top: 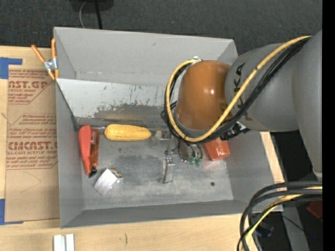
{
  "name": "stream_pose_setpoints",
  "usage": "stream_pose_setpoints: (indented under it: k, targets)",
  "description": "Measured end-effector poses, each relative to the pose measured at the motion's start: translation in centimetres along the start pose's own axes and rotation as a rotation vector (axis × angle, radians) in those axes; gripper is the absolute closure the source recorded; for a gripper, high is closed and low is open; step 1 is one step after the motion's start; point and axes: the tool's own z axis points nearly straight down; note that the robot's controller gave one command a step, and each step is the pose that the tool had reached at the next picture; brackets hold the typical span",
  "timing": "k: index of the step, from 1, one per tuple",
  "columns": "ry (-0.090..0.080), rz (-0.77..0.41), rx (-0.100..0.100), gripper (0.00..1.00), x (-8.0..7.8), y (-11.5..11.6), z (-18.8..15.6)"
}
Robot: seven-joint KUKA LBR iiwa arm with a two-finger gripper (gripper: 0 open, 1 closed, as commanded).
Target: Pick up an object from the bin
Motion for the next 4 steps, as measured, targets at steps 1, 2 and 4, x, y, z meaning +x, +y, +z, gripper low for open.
stream_pose_setpoints:
  k: [1,2,4]
  targets:
    - [-0.008,0.001,-0.001,0.00,-0.2,0.0,-0.4]
    - [-0.006,0.101,0.000,0.00,-3.2,1.9,0.6]
    - [-0.007,0.457,-0.002,0.00,-6.0,4.5,1.0]
